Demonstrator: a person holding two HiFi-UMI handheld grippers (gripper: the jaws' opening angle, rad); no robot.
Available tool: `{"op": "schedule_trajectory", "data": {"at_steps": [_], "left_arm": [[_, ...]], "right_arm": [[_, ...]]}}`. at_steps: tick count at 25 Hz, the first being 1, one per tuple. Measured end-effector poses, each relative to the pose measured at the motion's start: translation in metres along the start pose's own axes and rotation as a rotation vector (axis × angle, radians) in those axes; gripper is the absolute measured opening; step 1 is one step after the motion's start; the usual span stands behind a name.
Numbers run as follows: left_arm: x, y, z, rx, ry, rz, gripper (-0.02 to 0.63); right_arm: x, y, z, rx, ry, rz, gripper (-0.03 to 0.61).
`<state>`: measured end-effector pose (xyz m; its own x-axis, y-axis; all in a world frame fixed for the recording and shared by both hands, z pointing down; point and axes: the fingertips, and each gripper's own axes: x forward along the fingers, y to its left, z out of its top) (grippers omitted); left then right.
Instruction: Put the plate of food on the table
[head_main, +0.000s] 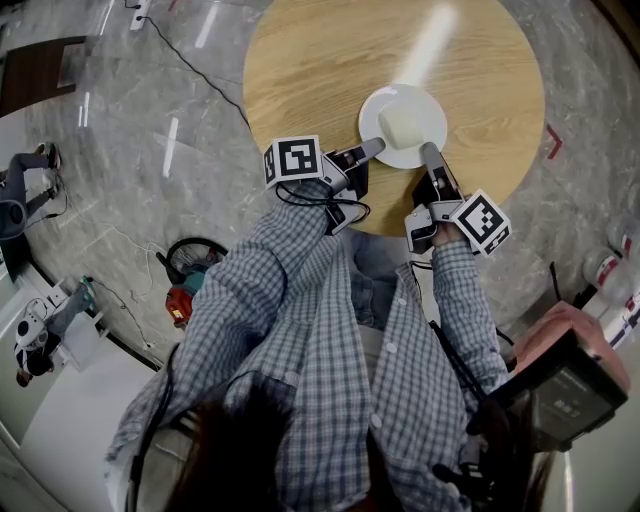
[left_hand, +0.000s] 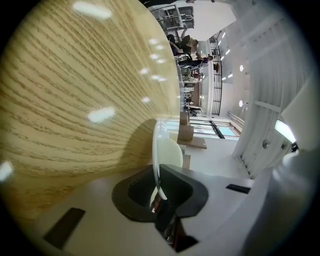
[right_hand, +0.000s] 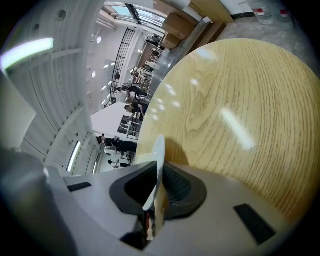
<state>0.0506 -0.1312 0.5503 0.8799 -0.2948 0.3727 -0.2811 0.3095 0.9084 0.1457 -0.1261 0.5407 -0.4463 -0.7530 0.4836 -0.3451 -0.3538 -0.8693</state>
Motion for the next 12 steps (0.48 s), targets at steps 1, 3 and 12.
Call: {"op": "schedule_trajectory", "data": {"at_steps": [1,3,12], "left_arm": [[-0.0003,0.0011,0.0004,-0.002,0.0,0.005,0.02],[-0.0017,0.0027,0.0014,-0.009,-0.001,0.011,0.02],[0.0026,0.0069,0.001,-0.008,0.005,0.051,0.02]], "right_arm": [[0.0007,-0.0003,-0.0005,0.006,-0.002,0.0,0.037],[0.0024,-0.0007,-0.0021,0.012,-0.006,-0.004,0.037],[0.0027,-0.0101,-0.0012,0.004,-0.021,-0.057,0.037]]}}
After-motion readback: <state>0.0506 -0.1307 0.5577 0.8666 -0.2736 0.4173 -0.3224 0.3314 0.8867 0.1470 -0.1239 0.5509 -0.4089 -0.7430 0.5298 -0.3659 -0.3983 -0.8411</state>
